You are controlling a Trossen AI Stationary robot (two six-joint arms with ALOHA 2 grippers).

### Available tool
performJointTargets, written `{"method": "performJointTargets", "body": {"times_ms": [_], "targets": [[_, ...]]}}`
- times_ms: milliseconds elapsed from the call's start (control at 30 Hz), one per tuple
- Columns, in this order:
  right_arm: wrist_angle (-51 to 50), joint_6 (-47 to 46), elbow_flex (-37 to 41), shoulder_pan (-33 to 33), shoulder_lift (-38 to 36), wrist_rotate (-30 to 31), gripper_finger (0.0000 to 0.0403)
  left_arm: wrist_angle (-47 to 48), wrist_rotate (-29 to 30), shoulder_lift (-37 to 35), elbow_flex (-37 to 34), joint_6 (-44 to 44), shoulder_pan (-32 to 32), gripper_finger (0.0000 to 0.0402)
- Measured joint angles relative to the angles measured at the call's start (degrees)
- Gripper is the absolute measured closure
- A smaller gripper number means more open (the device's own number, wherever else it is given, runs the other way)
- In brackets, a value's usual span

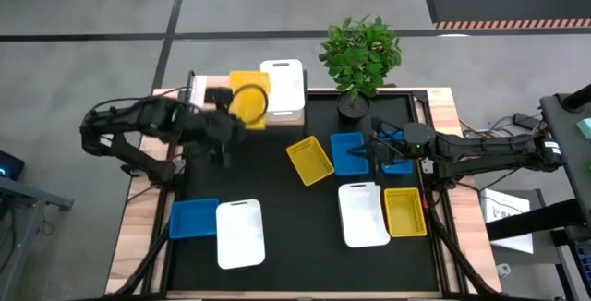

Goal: Stack baskets on shelf by color
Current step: Put the top left yellow bin on the shelf

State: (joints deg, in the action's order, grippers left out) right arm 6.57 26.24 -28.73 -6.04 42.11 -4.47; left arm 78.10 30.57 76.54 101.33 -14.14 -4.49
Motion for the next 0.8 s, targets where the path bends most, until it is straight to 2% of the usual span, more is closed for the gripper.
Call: {"method": "performJointTargets", "body": {"times_ms": [367, 500, 600, 800], "targets": [[-0.4, -0.3, 0.0, 0.0, 0.0, 0.0, 0.0394, -1.0, -6.8, -0.4, -7.8, -10.0, 20.5, 0.0401], [-0.4, -0.3, 0.0, 0.0, 0.0, 0.0, 0.0394, -6.0, -12.6, -0.6, -12.6, -13.7, 26.6, 0.0401], [-0.4, -0.3, 0.0, 0.0, 0.0, 0.0, 0.0394, -9.6, -16.2, -0.5, -16.3, -15.4, 30.0, 0.0402], [-0.4, -0.9, 0.0, 0.0, 0.0, 0.0, 0.0394, -14.8, -16.7, 0.3, -22.7, -18.2, 32.9, 0.0402]]}}
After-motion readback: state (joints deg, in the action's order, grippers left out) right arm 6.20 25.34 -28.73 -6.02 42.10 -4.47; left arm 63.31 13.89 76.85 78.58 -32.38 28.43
